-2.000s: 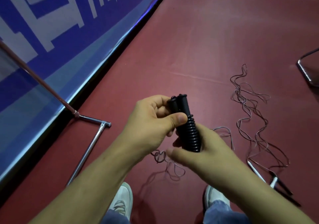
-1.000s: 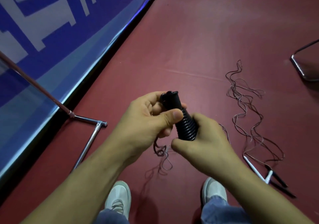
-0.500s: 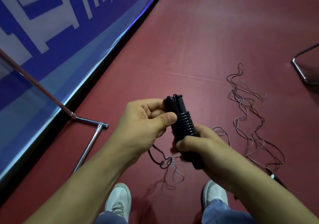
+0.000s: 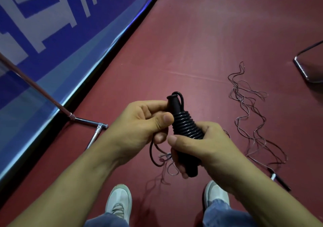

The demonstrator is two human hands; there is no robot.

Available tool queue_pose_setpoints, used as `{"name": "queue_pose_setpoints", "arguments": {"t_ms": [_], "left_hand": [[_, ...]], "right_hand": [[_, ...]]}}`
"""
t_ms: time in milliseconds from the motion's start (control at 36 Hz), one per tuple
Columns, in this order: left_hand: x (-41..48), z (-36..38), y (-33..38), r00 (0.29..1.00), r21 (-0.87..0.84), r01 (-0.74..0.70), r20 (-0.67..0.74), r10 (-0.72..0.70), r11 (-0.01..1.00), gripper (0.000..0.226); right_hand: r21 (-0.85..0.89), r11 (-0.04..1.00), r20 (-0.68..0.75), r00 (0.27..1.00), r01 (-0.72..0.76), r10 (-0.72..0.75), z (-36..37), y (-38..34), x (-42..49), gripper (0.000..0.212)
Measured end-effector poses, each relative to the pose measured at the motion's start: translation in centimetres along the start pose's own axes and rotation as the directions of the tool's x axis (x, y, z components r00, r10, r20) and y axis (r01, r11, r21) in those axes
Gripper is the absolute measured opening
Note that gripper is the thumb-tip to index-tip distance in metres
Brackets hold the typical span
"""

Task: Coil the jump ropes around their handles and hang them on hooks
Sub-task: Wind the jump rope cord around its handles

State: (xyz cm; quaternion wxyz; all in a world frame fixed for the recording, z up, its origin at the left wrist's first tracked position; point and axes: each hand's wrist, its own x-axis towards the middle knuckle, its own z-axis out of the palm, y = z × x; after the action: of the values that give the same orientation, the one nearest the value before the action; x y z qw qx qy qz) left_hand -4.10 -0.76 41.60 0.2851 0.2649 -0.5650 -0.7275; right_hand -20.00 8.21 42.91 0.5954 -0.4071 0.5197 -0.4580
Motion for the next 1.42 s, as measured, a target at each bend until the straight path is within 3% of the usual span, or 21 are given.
{"name": "queue_pose_setpoints", "arguments": {"t_ms": [83, 167, 250, 306, 361, 444, 500, 611, 722, 806, 889, 972, 1083, 1194, 1417], "left_hand": [[0.1, 0.6, 0.2, 0.999, -0.098, -0.003, 0.051, 0.008, 0.995, 0.042], [0.2, 1.1, 0.0, 0.999, -0.094, -0.009, -0.043, 0.005, 0.996, 0.048], [0.5, 1.2, -0.1, 0.979, -0.029, -0.010, -0.203, 0.004, 1.000, 0.029], [0.7, 1.1, -0.5, 0.956, 0.063, 0.009, -0.295, 0.010, 0.998, 0.015], [0.8, 1.3, -1.0, 0.935, 0.172, 0.040, -0.354, 0.024, 0.984, 0.009], [0.9, 1.8, -1.3, 0.915, 0.266, 0.064, -0.401, 0.050, 0.962, 0.009], [0.7, 1.9, -0.9, 0.927, 0.258, 0.047, -0.371, 0.054, 0.965, 0.008], [0.2, 1.4, 0.0, 0.960, 0.235, 0.008, -0.274, 0.059, 0.972, 0.009], [-0.2, 1.4, 0.6, 0.982, 0.208, 0.006, -0.185, 0.033, 0.978, 0.021], [-0.4, 1.5, 0.8, 0.984, 0.207, 0.007, -0.176, 0.030, 0.978, 0.022], [-0.3, 1.4, 0.2, 0.951, 0.320, 0.002, -0.294, 0.097, 0.947, 0.014], [-0.2, 1.7, -0.4, 0.900, 0.551, 0.015, -0.372, 0.229, 0.835, 0.010], [-0.1, 1.6, -0.6, 0.908, 0.685, -0.015, -0.297, 0.297, 0.728, 0.021], [-0.2, 1.1, -0.2, 0.928, 0.777, -0.113, -0.140, 0.345, 0.620, 0.025], [-0.1, 0.9, 0.6, 0.958, 0.683, -0.115, -0.116, 0.262, 0.721, 0.021]], "right_hand": [[0.126, 0.990, 0.193, 0.981, -0.059, 0.034, -0.2, 0.1, 0.0, 0.013], [0.214, 0.963, 0.279, 0.955, -0.162, 0.099, -0.2, 0.3, 0.3, 0.011], [0.076, 0.980, 0.189, 0.968, -0.183, 0.166, -0.3, 0.4, 0.9, 0.013], [-0.196, 0.978, 0.069, 0.994, -0.064, 0.079, 0.1, 0.5, 1.2, 0.002], [-0.401, 0.916, -0.019, 1.000, 0.012, -0.021, 0.8, 1.0, 1.3, 0.014], [-0.433, 0.901, -0.195, 0.978, -0.016, -0.076, 1.2, 2.3, 1.5, 0.018], [-0.291, 0.956, -0.190, 0.982, -0.040, -0.016, 0.8, 2.5, 1.4, 0.020], [0.030, 0.999, 0.032, 0.999, -0.033, 0.032, -0.1, 1.6, 0.9, 0.022], [0.142, 0.988, 0.166, 0.986, -0.054, 0.030, -0.6, 1.3, 0.5, 0.021], [0.097, 0.994, 0.154, 0.987, -0.052, 0.036, -0.6, 1.1, 0.5, 0.019], [-0.174, 0.985, -0.067, 0.998, 0.008, -0.020, -0.3, 1.3, 0.8, 0.020], [-0.367, 0.930, -0.245, 0.963, 0.010, -0.108, 0.0, 1.5, 1.1, 0.020], [-0.465, 0.885, -0.301, 0.937, 0.018, -0.177, -0.2, 1.4, 1.2, 0.015], [-0.456, 0.889, -0.254, 0.955, 0.022, -0.155, -0.6, 1.5, 1.0, 0.017], [-0.172, 0.985, -0.123, 0.991, 0.027, -0.048, -0.7, 1.0, 0.9, 0.028]]}}
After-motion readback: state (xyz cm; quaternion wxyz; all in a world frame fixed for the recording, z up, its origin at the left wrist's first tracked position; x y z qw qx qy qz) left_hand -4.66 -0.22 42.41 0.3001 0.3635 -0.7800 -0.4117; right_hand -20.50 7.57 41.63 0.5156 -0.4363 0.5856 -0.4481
